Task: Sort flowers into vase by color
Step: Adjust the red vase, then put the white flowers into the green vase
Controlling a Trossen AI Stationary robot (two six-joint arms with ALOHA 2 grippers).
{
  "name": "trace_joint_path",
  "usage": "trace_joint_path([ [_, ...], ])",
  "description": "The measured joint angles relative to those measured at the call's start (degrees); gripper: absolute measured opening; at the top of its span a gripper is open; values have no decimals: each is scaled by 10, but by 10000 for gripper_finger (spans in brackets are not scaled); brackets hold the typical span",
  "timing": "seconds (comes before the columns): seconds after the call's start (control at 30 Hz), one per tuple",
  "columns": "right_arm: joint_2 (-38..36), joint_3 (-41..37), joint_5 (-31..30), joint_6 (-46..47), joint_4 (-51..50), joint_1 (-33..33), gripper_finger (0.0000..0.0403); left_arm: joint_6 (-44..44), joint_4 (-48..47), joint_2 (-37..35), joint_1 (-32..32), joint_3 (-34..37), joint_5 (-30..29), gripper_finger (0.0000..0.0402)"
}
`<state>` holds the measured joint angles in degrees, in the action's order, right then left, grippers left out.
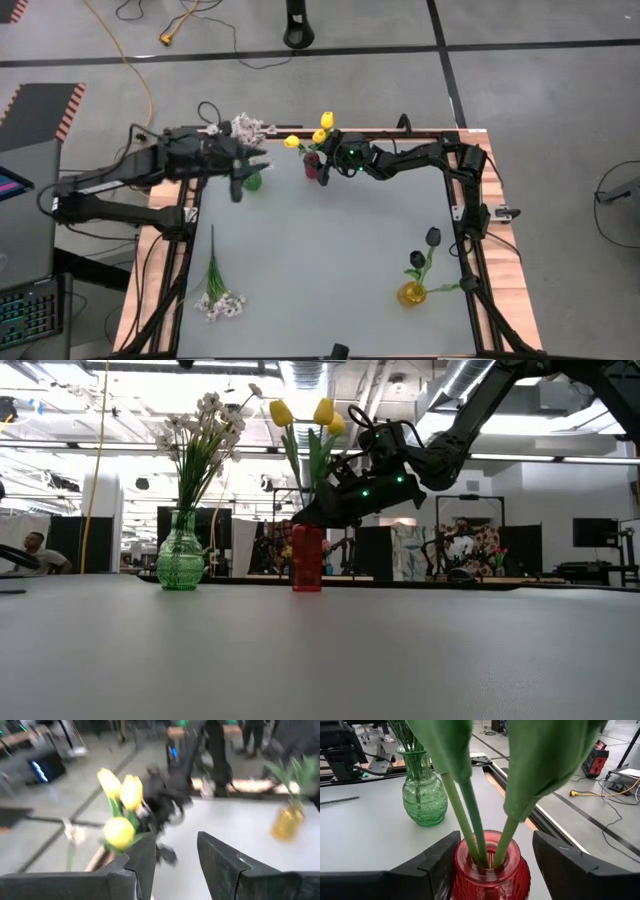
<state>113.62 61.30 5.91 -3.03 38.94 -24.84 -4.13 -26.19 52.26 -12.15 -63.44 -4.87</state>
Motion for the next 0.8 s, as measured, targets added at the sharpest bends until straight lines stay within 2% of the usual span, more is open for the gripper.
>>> trace_joint_path([
  [0.23, 0, 0, -1, 0, 0, 0, 276, 56, -214, -28, 61, 0, 1, 134],
  [0.37, 0, 4, -80, 6, -5, 7, 276, 98, -292, -28, 96, 0, 1, 134],
  [0.43, 0, 4, -104, 6, -4, 10, 277, 120, -308, -26, 111, 0, 1, 134],
  [0.8, 1, 4, -104, -4, -5, 13, 276, 173, -340, -22, 174, 0, 0, 134],
])
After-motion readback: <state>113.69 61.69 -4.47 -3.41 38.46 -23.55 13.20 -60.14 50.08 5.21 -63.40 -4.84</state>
